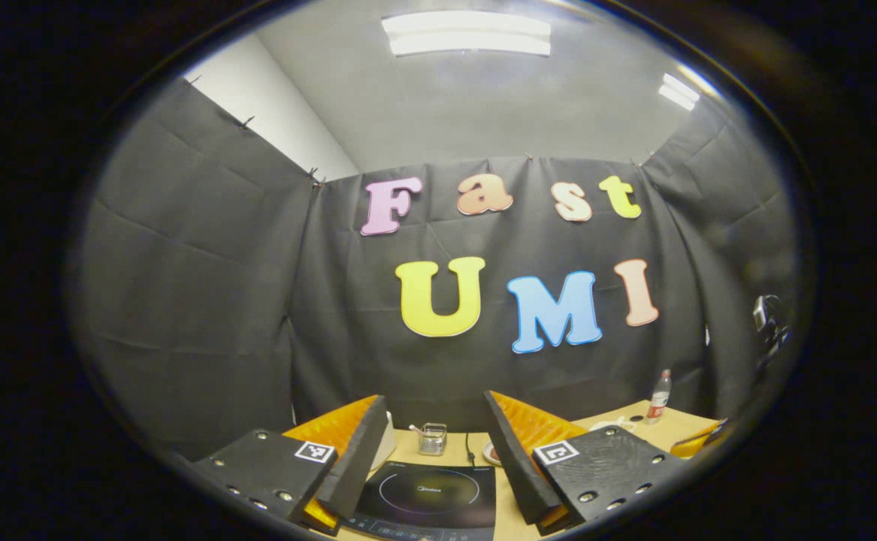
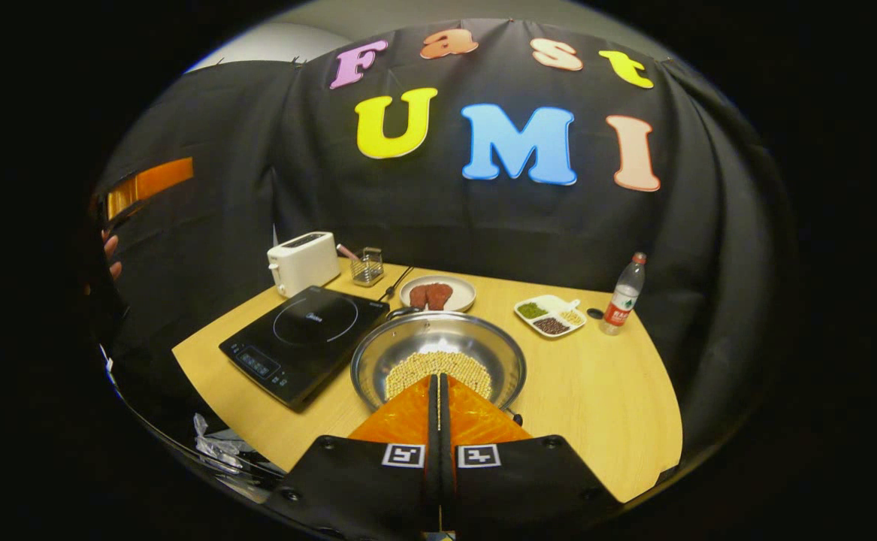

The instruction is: First push the handle of the pot to place it horizontally, then grasp the pot with both hands and set it on the induction cooktop.

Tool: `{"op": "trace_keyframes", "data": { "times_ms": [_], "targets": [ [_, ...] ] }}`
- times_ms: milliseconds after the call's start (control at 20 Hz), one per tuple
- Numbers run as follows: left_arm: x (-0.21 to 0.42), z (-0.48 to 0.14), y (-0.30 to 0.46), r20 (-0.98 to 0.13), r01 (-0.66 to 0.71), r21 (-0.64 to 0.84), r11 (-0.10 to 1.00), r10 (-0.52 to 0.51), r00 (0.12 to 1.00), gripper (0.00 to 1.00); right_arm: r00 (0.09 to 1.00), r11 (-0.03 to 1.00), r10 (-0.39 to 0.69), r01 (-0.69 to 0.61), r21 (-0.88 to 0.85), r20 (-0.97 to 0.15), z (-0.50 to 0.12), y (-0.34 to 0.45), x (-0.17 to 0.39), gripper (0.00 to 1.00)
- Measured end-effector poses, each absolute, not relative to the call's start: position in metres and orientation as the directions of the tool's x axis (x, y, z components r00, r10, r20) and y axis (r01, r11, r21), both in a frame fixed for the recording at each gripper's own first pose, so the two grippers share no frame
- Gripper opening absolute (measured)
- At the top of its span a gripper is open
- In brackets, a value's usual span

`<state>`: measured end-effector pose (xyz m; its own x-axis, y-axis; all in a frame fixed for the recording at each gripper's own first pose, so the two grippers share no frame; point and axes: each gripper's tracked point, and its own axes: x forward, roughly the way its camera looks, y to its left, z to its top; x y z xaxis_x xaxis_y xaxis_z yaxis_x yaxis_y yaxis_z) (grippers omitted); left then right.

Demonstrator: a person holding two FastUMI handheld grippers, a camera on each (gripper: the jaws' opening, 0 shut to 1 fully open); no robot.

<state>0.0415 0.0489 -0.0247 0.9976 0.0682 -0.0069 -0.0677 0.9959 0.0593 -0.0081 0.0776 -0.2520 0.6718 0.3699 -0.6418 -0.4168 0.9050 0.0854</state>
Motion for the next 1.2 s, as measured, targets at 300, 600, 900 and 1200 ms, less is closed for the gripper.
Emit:
{"op": "trace_keyframes", "data": {
  "times_ms": [300,600,900,1200],
  "targets": [
    [0.065,-0.043,0.036,-0.047,-0.111,0.064,0.992,0.114,0.992,0.77,0.502,0.841,0.408,-0.532,0.100,-0.762,-0.316,0.074,-0.018,0.02],
    [0.082,-0.054,0.027,-0.063,-0.147,0.082,0.986,0.153,0.986,0.77,0.380,0.793,0.413,-0.596,0.122,-0.828,-0.362,0.066,-0.020,0.02],
    [0.095,-0.066,0.012,-0.080,-0.164,0.092,0.982,0.172,0.982,0.77,0.300,0.767,0.411,-0.624,0.149,-0.861,-0.389,0.056,-0.015,0.02],
    [0.105,-0.077,-0.002,-0.100,-0.169,0.095,0.981,0.178,0.979,0.78,0.310,0.791,0.377,-0.598,0.129,-0.873,-0.399,0.034,0.005,0.00]
  ]
}}
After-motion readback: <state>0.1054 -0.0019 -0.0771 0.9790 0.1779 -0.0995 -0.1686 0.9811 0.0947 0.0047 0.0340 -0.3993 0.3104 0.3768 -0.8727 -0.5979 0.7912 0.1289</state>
